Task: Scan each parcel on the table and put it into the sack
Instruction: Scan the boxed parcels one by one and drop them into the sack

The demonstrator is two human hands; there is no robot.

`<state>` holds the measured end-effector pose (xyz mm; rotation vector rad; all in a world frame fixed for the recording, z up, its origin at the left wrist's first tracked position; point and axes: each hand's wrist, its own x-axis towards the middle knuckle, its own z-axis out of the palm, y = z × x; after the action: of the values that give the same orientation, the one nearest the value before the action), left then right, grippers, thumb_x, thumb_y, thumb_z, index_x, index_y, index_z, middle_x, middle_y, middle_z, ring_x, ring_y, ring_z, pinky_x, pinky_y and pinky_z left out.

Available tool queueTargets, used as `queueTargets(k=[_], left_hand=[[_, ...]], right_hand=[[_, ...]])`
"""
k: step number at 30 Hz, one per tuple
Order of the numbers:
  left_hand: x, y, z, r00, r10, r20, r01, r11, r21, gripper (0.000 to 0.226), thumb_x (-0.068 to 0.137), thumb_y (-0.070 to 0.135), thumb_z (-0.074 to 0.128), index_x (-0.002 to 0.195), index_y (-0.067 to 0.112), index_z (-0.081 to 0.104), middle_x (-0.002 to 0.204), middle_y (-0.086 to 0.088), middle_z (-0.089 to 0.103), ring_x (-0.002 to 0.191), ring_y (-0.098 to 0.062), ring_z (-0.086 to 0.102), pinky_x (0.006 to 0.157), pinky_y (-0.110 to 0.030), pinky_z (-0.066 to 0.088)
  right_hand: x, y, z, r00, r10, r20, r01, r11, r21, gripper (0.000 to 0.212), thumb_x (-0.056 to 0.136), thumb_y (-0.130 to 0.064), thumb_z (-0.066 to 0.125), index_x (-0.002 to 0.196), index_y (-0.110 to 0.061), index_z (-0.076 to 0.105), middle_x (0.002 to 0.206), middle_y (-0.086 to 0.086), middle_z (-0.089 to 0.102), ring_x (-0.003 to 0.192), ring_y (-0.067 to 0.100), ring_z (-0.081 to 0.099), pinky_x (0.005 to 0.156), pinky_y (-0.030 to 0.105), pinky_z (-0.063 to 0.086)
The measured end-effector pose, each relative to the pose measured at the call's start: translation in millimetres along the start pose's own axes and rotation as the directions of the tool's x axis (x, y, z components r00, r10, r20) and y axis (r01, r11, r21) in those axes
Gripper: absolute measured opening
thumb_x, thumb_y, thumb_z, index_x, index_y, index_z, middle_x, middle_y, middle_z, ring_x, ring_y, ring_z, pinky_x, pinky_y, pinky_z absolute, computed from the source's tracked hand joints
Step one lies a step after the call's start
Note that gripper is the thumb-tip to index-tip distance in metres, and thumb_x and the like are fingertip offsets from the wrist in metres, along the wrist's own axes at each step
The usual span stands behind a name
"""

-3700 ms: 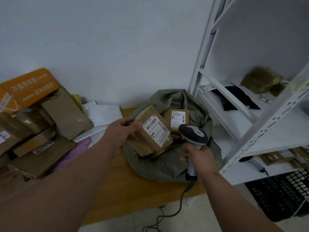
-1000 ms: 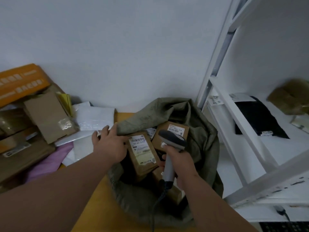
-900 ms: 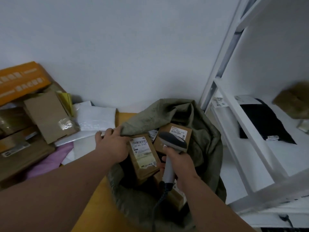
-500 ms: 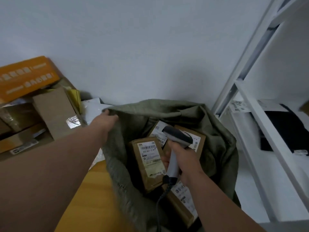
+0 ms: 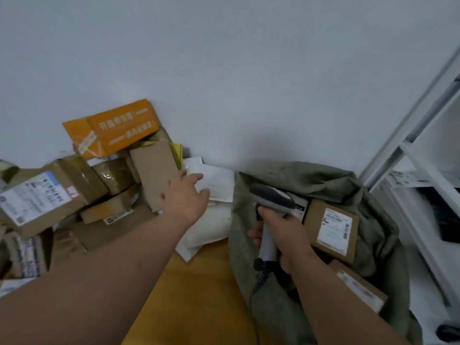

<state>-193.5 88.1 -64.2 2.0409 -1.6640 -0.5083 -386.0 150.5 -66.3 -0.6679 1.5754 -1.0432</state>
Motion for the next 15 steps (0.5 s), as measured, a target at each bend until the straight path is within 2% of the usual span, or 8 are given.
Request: queueTargets(k=[2,5,9,11,13,15], left_hand=[[-1.8,-32.3,-28.9,0.999,-0.038,-0.028,0.038,0.999,-0.005,0.045,0.093,0.043,0.052,0.137,0.038,0.048,0.155,0.002,0.028,0.141,-0.027,0.024,0.111,-0.050,0.022],[-7.5,-87.7,-71.4,0.994,-0.069,-0.090,0.070,0.997,0.011,0.045,0.092,0.041,0.053,0.136,0.036,0.048,0.151,0.001,0.031,0.139,-0.028,0.025,0.112,-0.049,0.023],[-15.4,-154.3,-121.4,0.968,-0.125,-0.216,0.134,0.991,0.029,0.043,0.092,0.034,0.053,0.135,0.030,0.050,0.146,-0.003,0.036,0.135,-0.031,0.029,0.109,-0.050,0.026],[-15.7,-181.0,-141.0,0.945,-0.175,-0.276,0.180,0.984,-0.007,0.043,0.093,0.034,0.053,0.135,0.029,0.050,0.146,-0.004,0.036,0.134,-0.031,0.030,0.108,-0.051,0.026],[-13.0,-202.2,-157.3,0.919,-0.257,-0.299,0.250,0.966,-0.060,0.049,0.090,0.032,0.056,0.138,0.028,0.046,0.146,-0.006,0.035,0.134,-0.032,0.029,0.108,-0.052,0.026],[-8.8,-221.0,-169.3,0.889,-0.339,-0.307,0.317,0.941,-0.122,0.054,0.089,0.030,0.058,0.140,0.026,0.043,0.147,-0.008,0.033,0.135,-0.033,0.030,0.109,-0.053,0.027]], right_hand=[[-13.9,4.8,38.4,1.000,-0.004,0.019,0.004,1.000,0.002,0.026,0.093,-0.025,0.067,0.101,0.000,0.064,0.075,0.013,0.066,0.056,0.021,0.066,0.054,0.032,0.053],[-34.1,16.7,97.4,0.997,-0.021,0.078,0.021,1.000,-0.011,0.021,0.093,-0.023,0.068,0.103,-0.005,0.063,0.089,0.015,0.070,0.068,0.026,0.072,0.063,0.038,0.058],[-60.0,33.3,166.8,0.984,-0.018,0.177,0.026,0.999,-0.040,0.019,0.092,-0.021,0.069,0.095,-0.003,0.066,0.087,0.016,0.071,0.070,0.028,0.070,0.065,0.039,0.059],[-68.8,37.6,196.5,0.978,-0.012,0.208,0.034,0.994,-0.103,0.024,0.092,-0.023,0.069,0.090,0.001,0.066,0.086,0.021,0.070,0.073,0.032,0.068,0.072,0.046,0.058],[-70.5,38.8,222.2,0.969,-0.051,0.243,0.094,0.981,-0.170,0.031,0.094,-0.021,0.065,0.091,0.010,0.062,0.092,0.033,0.064,0.086,0.044,0.065,0.076,0.048,0.053],[-67.2,35.7,244.1,0.954,-0.079,0.290,0.138,0.972,-0.188,0.026,0.096,-0.018,0.061,0.091,0.007,0.058,0.093,0.033,0.060,0.087,0.041,0.060,0.073,0.041,0.044]])
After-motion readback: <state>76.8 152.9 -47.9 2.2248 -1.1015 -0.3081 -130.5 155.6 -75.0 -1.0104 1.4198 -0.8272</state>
